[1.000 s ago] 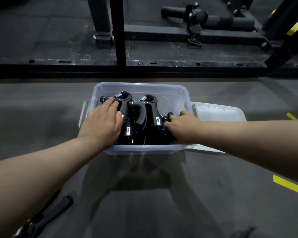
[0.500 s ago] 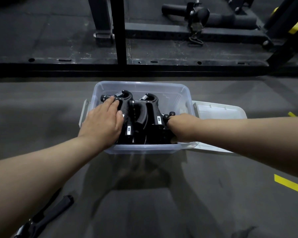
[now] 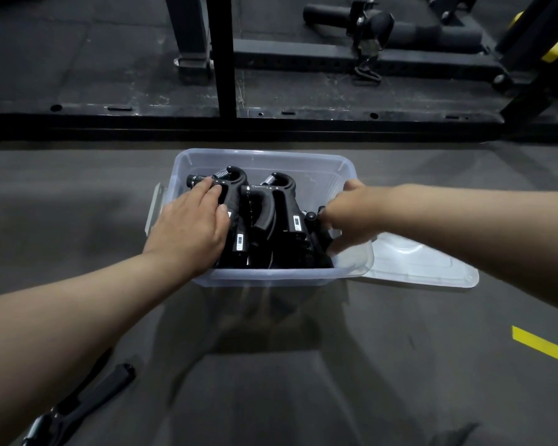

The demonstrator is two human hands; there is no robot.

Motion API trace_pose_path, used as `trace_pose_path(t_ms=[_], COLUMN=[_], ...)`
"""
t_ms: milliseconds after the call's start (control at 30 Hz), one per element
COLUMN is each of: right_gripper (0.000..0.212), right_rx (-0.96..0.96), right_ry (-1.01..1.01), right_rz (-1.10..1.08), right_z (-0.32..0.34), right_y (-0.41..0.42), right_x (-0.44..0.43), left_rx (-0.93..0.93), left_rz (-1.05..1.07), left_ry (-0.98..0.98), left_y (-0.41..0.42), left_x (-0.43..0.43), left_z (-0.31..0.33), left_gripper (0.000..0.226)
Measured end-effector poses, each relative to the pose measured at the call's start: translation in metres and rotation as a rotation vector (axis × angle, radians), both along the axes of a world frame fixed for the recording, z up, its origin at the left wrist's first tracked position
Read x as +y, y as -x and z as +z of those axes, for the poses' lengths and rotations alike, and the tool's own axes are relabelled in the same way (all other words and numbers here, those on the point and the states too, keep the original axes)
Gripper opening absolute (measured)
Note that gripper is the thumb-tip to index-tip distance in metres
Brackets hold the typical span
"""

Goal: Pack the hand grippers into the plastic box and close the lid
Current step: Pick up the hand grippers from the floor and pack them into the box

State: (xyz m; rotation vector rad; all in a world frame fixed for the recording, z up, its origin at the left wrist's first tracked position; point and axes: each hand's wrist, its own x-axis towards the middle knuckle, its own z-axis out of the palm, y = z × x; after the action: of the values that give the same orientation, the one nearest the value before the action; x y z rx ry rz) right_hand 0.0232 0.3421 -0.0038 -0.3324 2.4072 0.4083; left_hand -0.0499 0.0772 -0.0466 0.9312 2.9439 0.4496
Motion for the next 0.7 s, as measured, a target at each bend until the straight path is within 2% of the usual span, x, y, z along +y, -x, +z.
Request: trace_pose_path(t_ms=[167, 267, 367, 433, 500, 533, 633, 700], right_gripper=[0.019, 0.006, 0.024, 0.032, 0.02, 0.005, 0.02, 0.019], right_rx=[0.191, 0.161, -0.03, -0.081, 0.016, 0.108, 0.319, 0.419], right_ry=[-0.134, -0.108, -0.079, -0.092, -0.092, -0.086, -0.106, -0.127], right_rz=[0.197, 0.185, 0.083, 0.058, 0.08, 0.122, 0.203, 0.255], right_z=[-0.028, -0.007, 0.017, 0.018, 0.009, 0.003, -0.015, -0.021], right_y=[-0.019, -0.005, 0.005, 0.005, 0.0, -0.004, -0.016, -0.021], right_x=[-0.025, -0.023, -0.015, -0.017, -0.022, -0.024, -0.022, -0.02], left_rx=[0.006, -0.001, 0.001, 0.0, 0.0, -0.001, -0.001, 0.002], left_rz=[0.006, 0.005, 0.001, 0.002, 0.005, 0.006, 0.003, 0.005], left_ry=[-0.003, -0.013, -0.017, -0.01, -0.003, -0.003, -0.011, -0.014], left_y=[0.0, 0.0, 0.001, 0.0, 0.0, 0.0, 0.0, 0.0], left_x=[0.0, -0.001, -0.001, -0.001, -0.001, 0.0, 0.0, 0.0], left_z=[0.001, -0.001, 0.0, 0.001, 0.001, 0.001, 0.001, 0.001], left_gripper=[0.049, 0.049, 0.049, 0.049, 0.05, 0.05, 0.049, 0.049])
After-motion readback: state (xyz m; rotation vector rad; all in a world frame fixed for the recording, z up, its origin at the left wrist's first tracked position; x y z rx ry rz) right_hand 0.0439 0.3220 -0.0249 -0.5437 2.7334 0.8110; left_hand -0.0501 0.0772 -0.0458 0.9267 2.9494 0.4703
